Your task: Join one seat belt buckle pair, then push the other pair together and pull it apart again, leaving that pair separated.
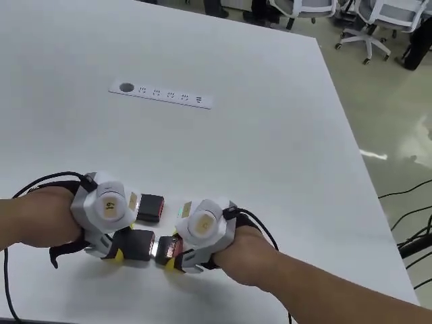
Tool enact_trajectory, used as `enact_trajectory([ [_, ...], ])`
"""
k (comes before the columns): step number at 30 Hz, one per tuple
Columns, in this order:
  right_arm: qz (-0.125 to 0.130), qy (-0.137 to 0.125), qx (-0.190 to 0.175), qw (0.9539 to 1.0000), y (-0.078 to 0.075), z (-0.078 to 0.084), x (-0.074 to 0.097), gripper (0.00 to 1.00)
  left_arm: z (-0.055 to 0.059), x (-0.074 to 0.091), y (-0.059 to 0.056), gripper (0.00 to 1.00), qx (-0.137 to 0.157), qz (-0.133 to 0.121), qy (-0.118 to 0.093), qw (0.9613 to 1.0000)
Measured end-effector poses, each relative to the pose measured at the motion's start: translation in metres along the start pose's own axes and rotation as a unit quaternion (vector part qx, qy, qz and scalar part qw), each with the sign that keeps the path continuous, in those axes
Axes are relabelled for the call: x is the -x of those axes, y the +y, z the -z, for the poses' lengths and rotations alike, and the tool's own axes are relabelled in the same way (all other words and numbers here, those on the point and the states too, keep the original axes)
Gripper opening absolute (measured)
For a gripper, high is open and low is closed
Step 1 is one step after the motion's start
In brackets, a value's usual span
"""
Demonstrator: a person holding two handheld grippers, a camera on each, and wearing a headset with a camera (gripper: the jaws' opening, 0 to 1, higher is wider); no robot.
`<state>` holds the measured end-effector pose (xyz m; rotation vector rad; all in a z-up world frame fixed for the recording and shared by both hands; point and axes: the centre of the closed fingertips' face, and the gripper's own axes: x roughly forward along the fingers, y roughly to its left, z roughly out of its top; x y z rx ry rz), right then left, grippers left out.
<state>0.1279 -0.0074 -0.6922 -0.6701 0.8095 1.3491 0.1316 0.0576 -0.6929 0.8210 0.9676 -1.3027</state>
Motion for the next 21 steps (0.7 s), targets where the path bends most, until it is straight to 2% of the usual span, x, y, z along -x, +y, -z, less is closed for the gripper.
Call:
enact_trajectory([
  [1,0.006,-0.003,-0.021,0.9998,0.0,-0.002,0.006,0.34,-0.001,0.001,-0.001,0.34,0.015,0.003,-0.003,0.9999],
  [2,0.004,-0.004,-0.007,1.0,0.001,-0.002,0.009,0.34,-0.001,0.002,-0.002,0.35,0.052,0.008,-0.006,0.9986],
  [3,0.007,-0.007,0.005,0.9999,0.002,-0.002,0.008,0.34,-0.003,0.004,-0.002,0.35,0.057,0.008,-0.014,0.9982],
  [4,0.007,-0.007,0.003,0.9999,0.002,-0.002,0.009,0.34,-0.005,0.007,-0.001,0.35,0.047,0.004,-0.017,0.9987],
  [6,0.009,-0.014,0.002,0.9999,0.0,-0.003,0.009,0.34,-0.011,0.014,-0.004,0.37,0.048,-0.001,-0.028,0.9985],
  [7,0.014,-0.027,0.008,0.9995,-0.001,-0.008,0.016,0.33,-0.013,0.019,-0.007,0.38,0.046,0.003,-0.031,0.9985],
  [8,0.013,-0.032,0.007,0.9994,0.0,-0.011,0.02,0.32,-0.011,0.016,-0.004,0.38,0.047,-0.001,-0.032,0.9984],
  [11,0.01,-0.045,0.007,0.9989,-0.001,-0.016,0.031,0.29,-0.012,0.022,0.004,0.39,0.04,-0.013,-0.038,0.9984],
  [12,0.014,-0.05,0.011,0.9986,-0.004,-0.017,0.036,0.29,-0.017,0.029,0.006,0.39,0.038,-0.016,-0.042,0.9983],
  [14,0.022,-0.054,0.014,0.9982,-0.01,-0.019,0.044,0.3,-0.021,0.034,0.012,0.39,0.034,-0.021,-0.048,0.9981],
  [16,0.027,-0.056,0.013,0.998,-0.019,-0.015,0.048,0.3,-0.026,0.038,0.019,0.39,0.027,-0.028,-0.05,0.998],
  [21,0.046,-0.046,0.013,0.9978,-0.04,-0.002,0.064,0.31,-0.029,0.037,0.037,0.39,0.024,-0.039,-0.049,0.9977],
])
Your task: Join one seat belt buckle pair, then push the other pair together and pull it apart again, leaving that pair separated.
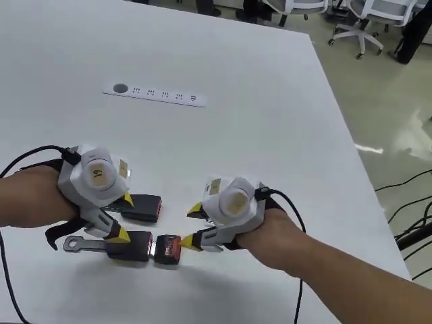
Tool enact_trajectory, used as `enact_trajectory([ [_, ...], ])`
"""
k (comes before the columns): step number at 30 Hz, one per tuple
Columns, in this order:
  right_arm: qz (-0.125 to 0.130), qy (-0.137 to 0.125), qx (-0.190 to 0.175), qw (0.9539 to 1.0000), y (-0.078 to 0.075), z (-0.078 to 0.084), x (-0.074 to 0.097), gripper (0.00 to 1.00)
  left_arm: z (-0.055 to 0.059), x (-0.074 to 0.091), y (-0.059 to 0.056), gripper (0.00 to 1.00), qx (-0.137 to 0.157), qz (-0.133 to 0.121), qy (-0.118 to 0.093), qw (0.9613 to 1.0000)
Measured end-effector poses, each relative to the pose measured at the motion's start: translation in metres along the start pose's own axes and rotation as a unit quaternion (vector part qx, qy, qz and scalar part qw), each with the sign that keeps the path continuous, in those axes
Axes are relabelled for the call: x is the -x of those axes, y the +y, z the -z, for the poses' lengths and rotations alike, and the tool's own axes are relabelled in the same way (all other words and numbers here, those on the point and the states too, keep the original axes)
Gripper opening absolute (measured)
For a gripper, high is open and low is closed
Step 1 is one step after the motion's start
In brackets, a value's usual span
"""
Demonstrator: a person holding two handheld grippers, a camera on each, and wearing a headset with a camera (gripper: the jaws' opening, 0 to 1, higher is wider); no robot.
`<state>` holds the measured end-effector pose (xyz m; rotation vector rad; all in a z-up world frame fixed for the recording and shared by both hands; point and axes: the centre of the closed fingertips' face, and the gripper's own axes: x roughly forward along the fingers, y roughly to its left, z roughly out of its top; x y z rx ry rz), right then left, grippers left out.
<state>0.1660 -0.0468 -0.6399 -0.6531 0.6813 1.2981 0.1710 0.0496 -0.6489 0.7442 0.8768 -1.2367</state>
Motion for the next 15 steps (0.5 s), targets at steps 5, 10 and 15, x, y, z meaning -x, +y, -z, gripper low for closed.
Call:
enact_trajectory([
  [5,0.0,0.026,0.002,0.9997,-0.016,0.023,0.014,0.33,-0.004,0.0,0.02,0.4,-0.006,-0.009,-0.005,0.9999],
  [10,0.01,0.036,-0.014,0.9992,-0.037,0.045,0.024,0.32,-0.006,-0.005,0.034,0.41,-0.014,-0.003,-0.002,0.9999],
  [15,0.017,0.063,-0.016,0.9977,-0.046,0.067,0.029,0.33,0.002,-0.016,0.043,0.4,-0.01,0.011,0.007,0.9999],
])
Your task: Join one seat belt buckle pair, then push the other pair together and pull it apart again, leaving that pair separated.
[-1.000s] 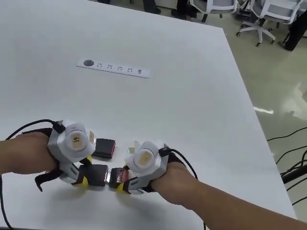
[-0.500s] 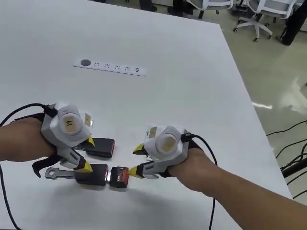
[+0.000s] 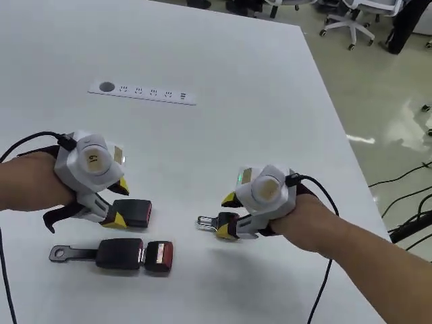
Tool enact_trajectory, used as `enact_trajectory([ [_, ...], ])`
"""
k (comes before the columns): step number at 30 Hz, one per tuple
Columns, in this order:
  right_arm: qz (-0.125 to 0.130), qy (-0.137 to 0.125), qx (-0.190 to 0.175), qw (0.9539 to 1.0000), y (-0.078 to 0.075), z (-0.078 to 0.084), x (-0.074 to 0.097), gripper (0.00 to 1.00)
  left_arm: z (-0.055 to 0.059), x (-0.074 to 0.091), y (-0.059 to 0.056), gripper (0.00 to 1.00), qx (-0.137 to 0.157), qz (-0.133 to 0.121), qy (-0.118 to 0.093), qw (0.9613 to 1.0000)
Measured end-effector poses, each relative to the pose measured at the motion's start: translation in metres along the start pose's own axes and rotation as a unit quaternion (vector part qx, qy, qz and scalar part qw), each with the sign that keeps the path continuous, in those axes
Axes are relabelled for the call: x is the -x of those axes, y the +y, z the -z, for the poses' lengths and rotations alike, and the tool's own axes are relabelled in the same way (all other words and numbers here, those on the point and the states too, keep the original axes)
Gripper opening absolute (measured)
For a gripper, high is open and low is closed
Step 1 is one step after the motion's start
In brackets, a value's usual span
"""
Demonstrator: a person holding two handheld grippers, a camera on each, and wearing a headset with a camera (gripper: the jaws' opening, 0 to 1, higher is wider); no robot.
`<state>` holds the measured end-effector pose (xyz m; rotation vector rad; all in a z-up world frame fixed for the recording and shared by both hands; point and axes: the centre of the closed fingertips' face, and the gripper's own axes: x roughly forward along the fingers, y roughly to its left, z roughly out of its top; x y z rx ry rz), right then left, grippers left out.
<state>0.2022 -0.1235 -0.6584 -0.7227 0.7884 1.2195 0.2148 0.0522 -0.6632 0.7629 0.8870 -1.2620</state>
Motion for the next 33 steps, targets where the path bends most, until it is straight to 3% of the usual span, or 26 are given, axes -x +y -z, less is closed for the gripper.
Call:
enact_trajectory([
  [6,-0.009,0.016,-0.004,0.9998,-0.004,0.018,-0.006,0.33,0.009,-0.012,0.0,0.42,-0.011,0.011,0.022,0.9996],
  [11,-0.029,0.022,0.001,0.9993,0.004,0.022,-0.011,0.32,0.012,-0.017,0.003,0.42,-0.003,0.021,0.014,0.9997],
  [15,-0.035,0.025,-0.002,0.9991,0.001,0.028,-0.02,0.32,0.013,-0.02,0.001,0.41,0.001,0.028,0.019,0.9994],
  [17,-0.037,0.024,0.0,0.999,0.0,0.028,-0.022,0.32,0.02,-0.023,0.0,0.41,-0.005,0.032,0.031,0.999],
  [18,-0.039,0.024,0.001,0.999,0.0,0.028,-0.023,0.33,0.017,-0.024,0.003,0.4,-0.032,0.032,0.019,0.9988],
  [20,-0.045,0.025,0.003,0.9987,0.001,0.028,-0.022,0.33,0.019,-0.022,0.004,0.39,-0.006,0.03,0.023,0.9993],
  [33,-0.05,0.028,0.019,0.9982,0.002,0.024,-0.023,0.33,0.022,-0.021,0.001,0.34,-0.026,0.025,0.043,0.9984],
])
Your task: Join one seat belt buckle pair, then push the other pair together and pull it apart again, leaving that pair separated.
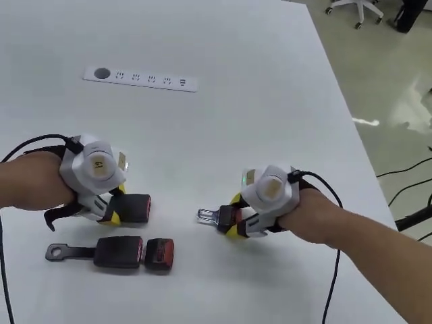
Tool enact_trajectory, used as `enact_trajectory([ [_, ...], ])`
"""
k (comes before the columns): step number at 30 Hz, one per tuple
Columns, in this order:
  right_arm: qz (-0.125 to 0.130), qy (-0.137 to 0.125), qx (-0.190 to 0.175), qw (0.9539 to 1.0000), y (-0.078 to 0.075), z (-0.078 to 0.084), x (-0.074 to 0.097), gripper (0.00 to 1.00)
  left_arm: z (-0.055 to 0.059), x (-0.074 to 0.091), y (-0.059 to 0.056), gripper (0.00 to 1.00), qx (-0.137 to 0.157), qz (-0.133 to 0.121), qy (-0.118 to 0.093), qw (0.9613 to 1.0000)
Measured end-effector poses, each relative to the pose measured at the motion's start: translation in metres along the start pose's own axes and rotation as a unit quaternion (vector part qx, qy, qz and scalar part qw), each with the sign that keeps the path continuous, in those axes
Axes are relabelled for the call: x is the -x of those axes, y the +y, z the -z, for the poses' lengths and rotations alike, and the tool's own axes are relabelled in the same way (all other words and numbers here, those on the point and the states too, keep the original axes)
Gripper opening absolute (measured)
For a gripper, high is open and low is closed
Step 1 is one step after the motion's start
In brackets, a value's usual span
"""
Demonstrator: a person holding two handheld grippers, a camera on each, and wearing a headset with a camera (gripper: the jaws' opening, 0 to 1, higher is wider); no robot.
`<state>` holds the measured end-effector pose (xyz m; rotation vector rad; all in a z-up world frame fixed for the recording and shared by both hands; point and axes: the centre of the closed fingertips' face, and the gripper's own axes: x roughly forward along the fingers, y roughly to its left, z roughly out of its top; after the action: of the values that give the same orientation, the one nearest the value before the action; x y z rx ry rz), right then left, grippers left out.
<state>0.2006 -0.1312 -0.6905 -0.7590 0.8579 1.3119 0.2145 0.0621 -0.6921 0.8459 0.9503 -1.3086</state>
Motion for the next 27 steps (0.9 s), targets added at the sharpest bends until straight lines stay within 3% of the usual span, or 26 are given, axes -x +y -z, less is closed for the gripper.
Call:
enact_trajectory([
  [5,0.0,0.0,-0.003,1.0,-0.004,0.002,-0.004,0.33,-0.001,0.001,-0.002,0.33,-0.001,0.003,-0.002,1.0],
  [11,0.005,-0.001,0.0,1.0,0.0,-0.008,-0.009,0.33,0.0,0.0,-0.002,0.33,-0.001,0.004,0.001,1.0],
  [27,0.002,-0.023,0.008,0.9997,0.008,-0.066,-0.034,0.33,-0.001,0.0,-0.001,0.33,0.0,0.005,-0.001,1.0],
])
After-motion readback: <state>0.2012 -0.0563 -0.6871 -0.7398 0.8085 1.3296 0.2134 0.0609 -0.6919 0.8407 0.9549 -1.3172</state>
